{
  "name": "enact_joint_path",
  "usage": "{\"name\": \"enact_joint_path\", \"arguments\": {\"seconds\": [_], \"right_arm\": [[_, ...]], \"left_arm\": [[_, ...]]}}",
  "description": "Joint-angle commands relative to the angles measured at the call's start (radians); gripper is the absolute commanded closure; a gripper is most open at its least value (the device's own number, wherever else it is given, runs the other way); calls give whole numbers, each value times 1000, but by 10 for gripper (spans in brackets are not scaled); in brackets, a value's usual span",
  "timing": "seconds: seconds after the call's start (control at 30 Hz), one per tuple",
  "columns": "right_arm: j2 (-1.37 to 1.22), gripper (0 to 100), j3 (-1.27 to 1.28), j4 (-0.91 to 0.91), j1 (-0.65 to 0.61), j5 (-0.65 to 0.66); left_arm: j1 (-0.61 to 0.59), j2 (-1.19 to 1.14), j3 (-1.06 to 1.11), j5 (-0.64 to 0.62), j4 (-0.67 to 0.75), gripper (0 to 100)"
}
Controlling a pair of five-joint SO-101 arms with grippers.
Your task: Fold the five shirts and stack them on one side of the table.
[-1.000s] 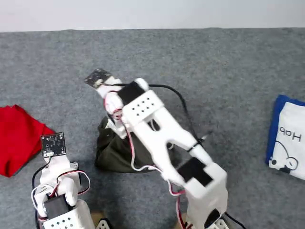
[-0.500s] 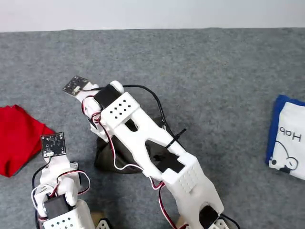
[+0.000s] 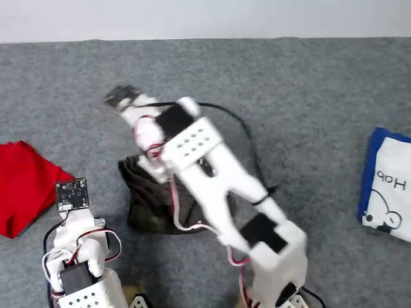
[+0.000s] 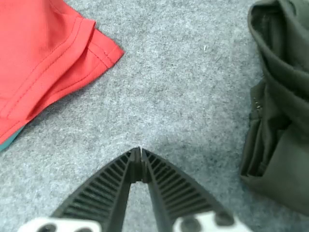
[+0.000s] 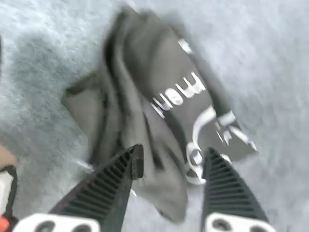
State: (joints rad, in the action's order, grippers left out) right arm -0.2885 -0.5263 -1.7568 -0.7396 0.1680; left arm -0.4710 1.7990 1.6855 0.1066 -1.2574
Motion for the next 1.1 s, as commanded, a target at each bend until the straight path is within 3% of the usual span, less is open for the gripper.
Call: {"name": "enact_joint_path", "arguments": {"seconds": [0.0,0.07,0.37,0.67,0.8,0.9,1.07], "right_arm": [[137,932,176,-39,71,69],[147,995,250,-38,76,101],[22,988,364,71,59,107],[-90,988,324,134,-189,48],[-87,988,178,64,-262,23],[-85,988,44,-39,-237,26],[33,988,3,-39,-90,31]], "left_arm": [[5,9,-2,3,3,994],[5,9,-2,3,3,994],[5,9,-2,3,3,994],[5,9,-2,3,3,994],[5,9,-2,3,3,994],[5,9,-2,3,3,994],[5,9,-2,3,3,994]]}}
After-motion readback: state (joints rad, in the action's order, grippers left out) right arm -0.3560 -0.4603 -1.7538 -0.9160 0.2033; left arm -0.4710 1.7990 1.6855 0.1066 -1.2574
